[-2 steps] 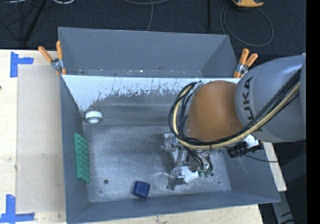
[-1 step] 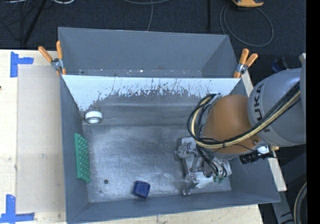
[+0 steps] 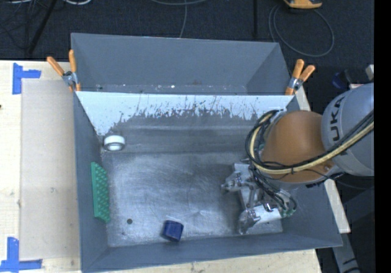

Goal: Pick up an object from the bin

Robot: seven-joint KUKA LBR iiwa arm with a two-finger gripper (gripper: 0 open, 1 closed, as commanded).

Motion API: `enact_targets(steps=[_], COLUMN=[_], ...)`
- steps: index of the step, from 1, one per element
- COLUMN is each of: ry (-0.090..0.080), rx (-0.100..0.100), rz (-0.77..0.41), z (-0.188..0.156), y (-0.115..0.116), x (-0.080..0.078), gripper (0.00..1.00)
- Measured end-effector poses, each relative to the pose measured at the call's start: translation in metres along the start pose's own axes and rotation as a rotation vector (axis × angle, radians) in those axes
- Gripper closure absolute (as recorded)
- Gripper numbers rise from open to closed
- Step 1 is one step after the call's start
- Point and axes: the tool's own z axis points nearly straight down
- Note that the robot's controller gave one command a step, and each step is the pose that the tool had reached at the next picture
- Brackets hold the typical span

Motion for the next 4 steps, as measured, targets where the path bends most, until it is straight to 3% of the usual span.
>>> enact_targets(steps=[1,2,3,4], ry=[-0.004,0.004,0.003,0.005], rx=[0.006,0.008,0.004,-0.006], rz=[-0.292,-0.338,-0.38,-0.479], z=[0.004,-0.012,0.005,-0.002], y=[-0.053,-0.102,-0.097,-0.112], x=[-0.044,0.038,0.003,-0.056], gripper=[0.0,0.0,0.0,0.0])
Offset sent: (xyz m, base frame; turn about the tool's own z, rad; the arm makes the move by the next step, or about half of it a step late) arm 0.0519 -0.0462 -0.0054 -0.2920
